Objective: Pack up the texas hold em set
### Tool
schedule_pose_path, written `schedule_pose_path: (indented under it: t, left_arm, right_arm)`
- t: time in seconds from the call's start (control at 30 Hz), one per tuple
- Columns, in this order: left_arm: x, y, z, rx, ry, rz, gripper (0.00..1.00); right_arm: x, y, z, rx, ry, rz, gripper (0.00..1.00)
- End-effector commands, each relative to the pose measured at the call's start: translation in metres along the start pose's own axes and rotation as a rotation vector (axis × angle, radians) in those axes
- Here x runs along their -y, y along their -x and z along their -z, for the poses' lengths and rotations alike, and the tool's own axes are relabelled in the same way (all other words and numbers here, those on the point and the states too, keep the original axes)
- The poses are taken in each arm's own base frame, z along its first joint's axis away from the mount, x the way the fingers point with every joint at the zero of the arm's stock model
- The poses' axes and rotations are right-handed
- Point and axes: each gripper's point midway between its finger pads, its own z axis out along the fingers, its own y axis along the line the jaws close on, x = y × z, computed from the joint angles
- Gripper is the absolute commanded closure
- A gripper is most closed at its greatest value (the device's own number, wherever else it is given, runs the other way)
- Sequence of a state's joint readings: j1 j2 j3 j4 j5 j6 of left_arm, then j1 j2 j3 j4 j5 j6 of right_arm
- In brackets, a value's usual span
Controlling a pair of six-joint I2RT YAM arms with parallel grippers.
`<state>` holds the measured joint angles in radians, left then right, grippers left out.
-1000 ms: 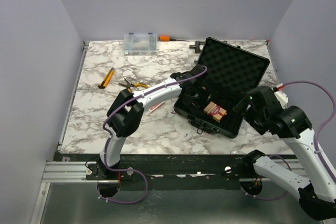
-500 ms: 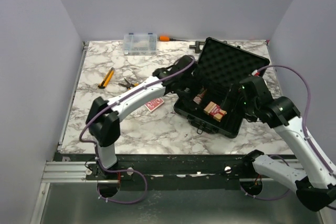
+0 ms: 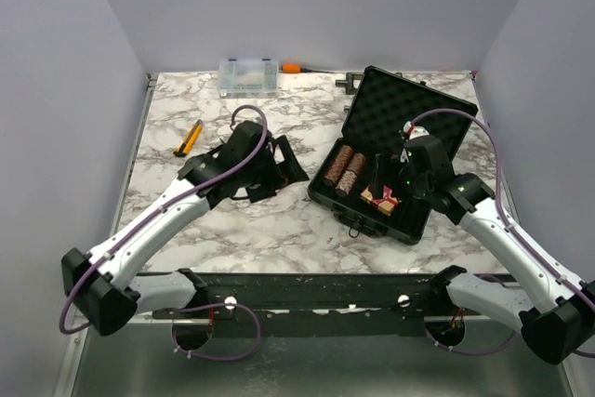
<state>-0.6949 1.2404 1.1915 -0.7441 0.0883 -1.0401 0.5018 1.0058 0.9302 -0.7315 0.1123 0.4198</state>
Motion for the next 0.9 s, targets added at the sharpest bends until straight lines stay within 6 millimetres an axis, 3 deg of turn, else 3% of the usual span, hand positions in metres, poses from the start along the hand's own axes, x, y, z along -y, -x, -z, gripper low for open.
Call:
schedule_pose_path:
  t: [0.0,0.23,0.37,0.63,0.87]
  left_arm:
    - [-0.056,0.007,0.03,0.125,0.113,-0.239,0.02]
    - [-0.111,-0.006,0.049,0.188,0.151,-0.357,0.01]
    - [-0.129,-0.013,0.06,0.225,0.14,-0.398,0.02]
    - [-0.144,-0.006,0.082,0.371,0.11,-0.421,0.02]
    - [-0.148,-0.012,0.088,0.433,0.032,-0.38,0.02]
  right_arm:
    - [-0.005,0.034,-0.008,0.133,0.031,0.137,0.0]
    - [0.015,0.011,-0.046,-0.004,-0.042,0.38,0.0]
    - [0.013,0.0,-0.061,-0.036,0.005,0.478,0.0]
    - [0.002,-0.024,-0.08,-0.126,0.128,0.599,0.0]
    - [0.014,-0.048,-0.091,-0.234,0.156,0.75,0.03]
